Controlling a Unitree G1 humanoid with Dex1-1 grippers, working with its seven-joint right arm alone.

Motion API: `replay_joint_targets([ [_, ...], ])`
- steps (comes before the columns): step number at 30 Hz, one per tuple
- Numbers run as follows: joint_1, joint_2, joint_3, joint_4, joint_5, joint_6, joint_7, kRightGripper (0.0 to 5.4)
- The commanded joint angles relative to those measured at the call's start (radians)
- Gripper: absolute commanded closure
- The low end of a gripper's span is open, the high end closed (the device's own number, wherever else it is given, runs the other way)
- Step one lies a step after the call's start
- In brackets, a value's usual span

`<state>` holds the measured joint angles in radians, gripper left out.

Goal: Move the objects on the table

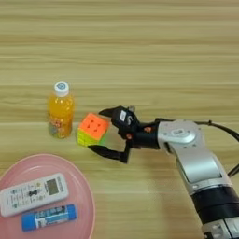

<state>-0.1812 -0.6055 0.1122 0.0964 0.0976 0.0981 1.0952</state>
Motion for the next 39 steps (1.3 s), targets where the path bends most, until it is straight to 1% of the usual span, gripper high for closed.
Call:
replay_joint_targets([
  [1, -0.077, -0.016, -0.019, -0.006, -0.015, -0.024, -0.049, 0.03],
  [9, -0.091, -0.009, -0.028, 0.019, -0.032, -0.028, -0.066, 0.03],
  [15, -0.090, -0.006, -0.025, 0.020, -0.029, -0.030, -0.067, 0.03],
  [17, -0.089, -0.004, -0.024, 0.021, -0.027, -0.031, -0.066, 0.28],
  [18, -0.089, -0.004, -0.025, 0.021, -0.027, -0.031, -0.066, 0.51],
  [24, -0.090, 0.000, -0.022, 0.024, -0.027, -0.034, -0.065, 1.39],
  [25, -0.089, 0.000, -0.022, 0.024, -0.028, -0.036, -0.065, 1.61],
  [28, -0.087, 0.001, -0.021, 0.023, -0.028, -0.037, -0.065, 1.85],
  [29, -0.087, 0.001, -0.021, 0.022, -0.028, -0.038, -0.065, 2.02],
  [39, -0.088, 0.007, -0.017, 0.030, -0.031, -0.051, -0.064, 2.07],
])
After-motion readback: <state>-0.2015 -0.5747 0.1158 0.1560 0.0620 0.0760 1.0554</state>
